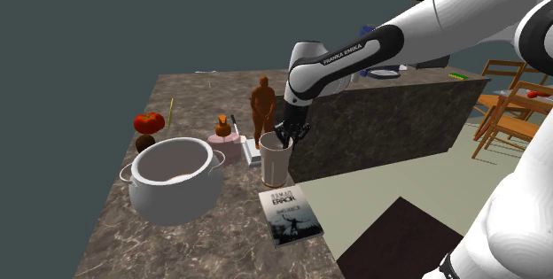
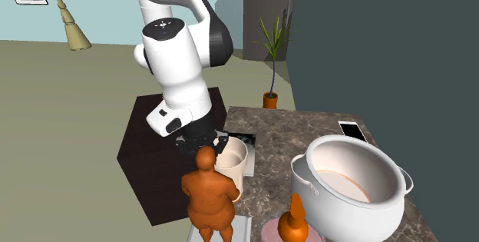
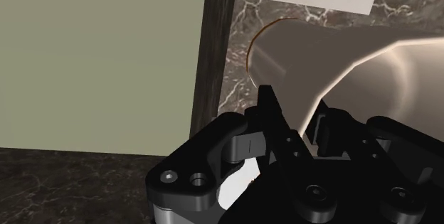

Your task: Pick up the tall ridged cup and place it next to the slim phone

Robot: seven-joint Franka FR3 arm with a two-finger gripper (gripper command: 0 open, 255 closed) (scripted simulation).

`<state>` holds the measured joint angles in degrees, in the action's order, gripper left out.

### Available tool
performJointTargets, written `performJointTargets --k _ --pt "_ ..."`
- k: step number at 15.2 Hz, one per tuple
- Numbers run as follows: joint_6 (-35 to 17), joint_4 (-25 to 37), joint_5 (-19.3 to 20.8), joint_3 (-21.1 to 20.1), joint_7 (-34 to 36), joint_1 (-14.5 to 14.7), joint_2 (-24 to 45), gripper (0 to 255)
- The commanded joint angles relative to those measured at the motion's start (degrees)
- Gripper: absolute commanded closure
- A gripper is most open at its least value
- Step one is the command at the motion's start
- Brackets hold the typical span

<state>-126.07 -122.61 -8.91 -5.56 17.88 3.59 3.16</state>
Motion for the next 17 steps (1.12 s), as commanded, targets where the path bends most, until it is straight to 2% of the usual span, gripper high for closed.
performJointTargets --k 1,7,17 --pt "0.0 0.0 0.0 0.0 0.0 0.0 0.0 255" --pt "0.0 0.0 0.0 0.0 0.0 0.0 0.0 255" --pt "7.4 4.2 0.3 0.1 0.9 -0.1 -3.2 255"
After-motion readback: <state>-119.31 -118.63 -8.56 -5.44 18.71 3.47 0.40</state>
